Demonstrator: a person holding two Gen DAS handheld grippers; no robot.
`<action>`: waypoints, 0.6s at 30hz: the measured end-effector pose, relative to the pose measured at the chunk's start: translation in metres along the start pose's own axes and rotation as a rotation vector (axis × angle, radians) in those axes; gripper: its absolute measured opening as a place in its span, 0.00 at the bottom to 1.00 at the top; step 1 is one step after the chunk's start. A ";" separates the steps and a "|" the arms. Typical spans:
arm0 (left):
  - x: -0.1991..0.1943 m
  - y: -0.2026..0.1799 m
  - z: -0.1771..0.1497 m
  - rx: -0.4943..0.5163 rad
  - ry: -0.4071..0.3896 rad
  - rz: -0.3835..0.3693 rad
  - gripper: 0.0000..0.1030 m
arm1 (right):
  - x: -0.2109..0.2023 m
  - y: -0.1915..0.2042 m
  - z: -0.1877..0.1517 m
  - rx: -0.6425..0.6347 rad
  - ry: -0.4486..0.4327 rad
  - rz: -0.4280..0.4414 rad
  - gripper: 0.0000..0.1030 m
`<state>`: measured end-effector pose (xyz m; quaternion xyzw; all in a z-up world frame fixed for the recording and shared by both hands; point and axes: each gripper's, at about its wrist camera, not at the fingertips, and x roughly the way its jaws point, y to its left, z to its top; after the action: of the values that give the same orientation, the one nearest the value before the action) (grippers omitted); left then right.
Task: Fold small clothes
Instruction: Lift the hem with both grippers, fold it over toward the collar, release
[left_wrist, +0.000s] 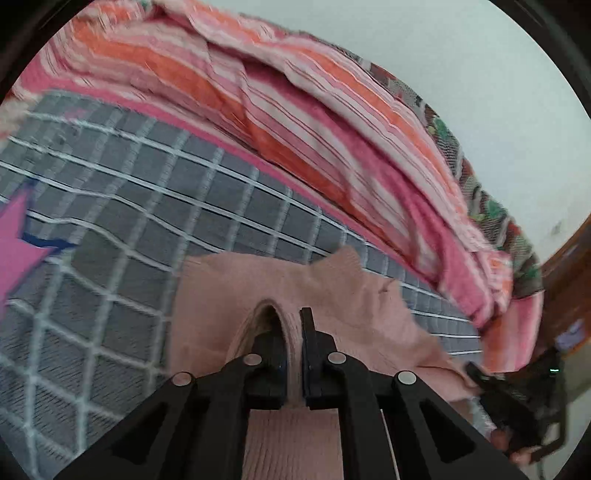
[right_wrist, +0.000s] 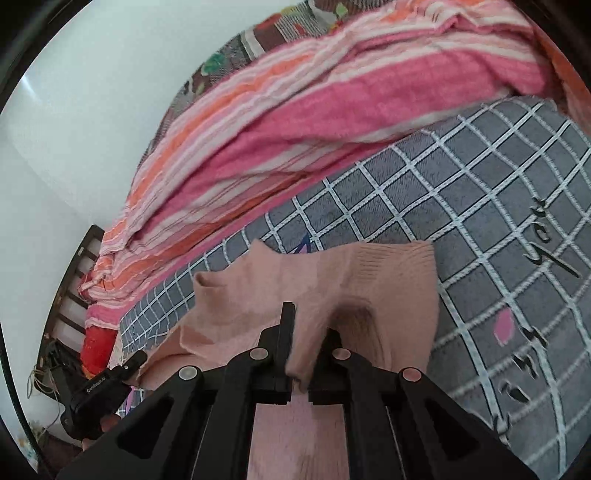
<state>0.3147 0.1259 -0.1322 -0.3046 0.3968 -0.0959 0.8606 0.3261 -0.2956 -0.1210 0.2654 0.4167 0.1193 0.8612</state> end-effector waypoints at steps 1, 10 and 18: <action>0.002 0.002 0.002 0.000 0.007 -0.011 0.19 | 0.005 -0.001 0.002 0.001 0.001 -0.011 0.17; -0.010 0.006 0.005 0.038 -0.036 0.041 0.48 | 0.000 -0.002 0.006 -0.139 -0.009 -0.050 0.55; -0.046 0.008 -0.035 0.156 -0.045 0.077 0.55 | -0.053 -0.015 -0.042 -0.209 0.032 -0.075 0.55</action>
<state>0.2573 0.1353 -0.1264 -0.2230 0.3802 -0.0866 0.8934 0.2600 -0.3154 -0.1159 0.1561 0.4255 0.1341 0.8812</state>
